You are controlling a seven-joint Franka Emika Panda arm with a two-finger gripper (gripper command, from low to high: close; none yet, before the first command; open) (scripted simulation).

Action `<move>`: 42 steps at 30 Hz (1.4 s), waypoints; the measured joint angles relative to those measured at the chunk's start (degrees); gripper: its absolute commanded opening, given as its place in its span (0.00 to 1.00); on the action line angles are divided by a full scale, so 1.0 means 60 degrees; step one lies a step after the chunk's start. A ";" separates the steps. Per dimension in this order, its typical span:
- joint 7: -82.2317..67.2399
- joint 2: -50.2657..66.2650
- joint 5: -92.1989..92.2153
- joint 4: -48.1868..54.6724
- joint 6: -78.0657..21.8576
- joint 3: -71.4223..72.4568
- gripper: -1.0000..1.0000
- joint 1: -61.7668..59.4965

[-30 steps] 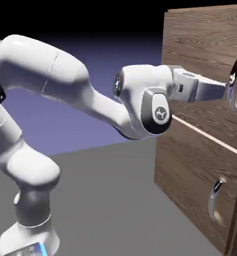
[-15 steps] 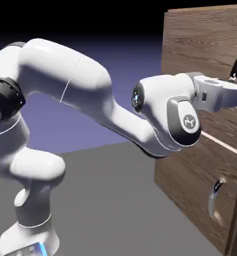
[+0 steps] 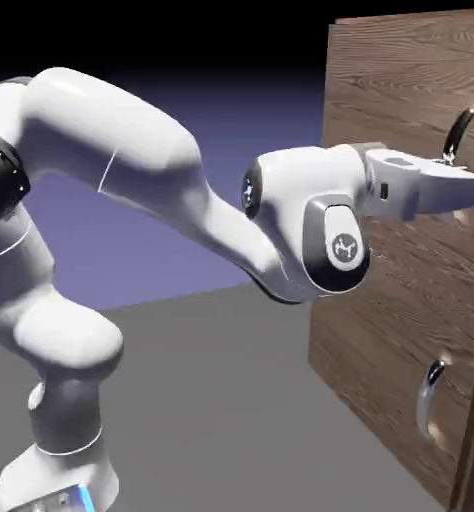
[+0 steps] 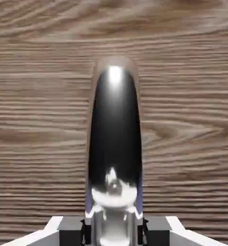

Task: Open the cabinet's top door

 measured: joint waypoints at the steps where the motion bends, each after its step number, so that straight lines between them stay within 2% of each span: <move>1: -0.0207 -0.0084 0.0232 -0.0193 -0.0037 0.0346 0.00 -0.0341; 14: -0.2594 -0.1511 0.3657 -0.2751 -0.0367 0.4843 0.00 -0.4685; 25: -0.3174 -0.3592 0.6293 -0.4768 -0.0878 0.8639 0.00 -0.8243; 37: 0.1372 -0.3505 0.2370 -0.4375 -0.0044 1.0344 0.00 -1.1864; 42: 0.3447 -0.4338 0.0877 -0.4491 0.0094 1.1081 0.00 -1.3447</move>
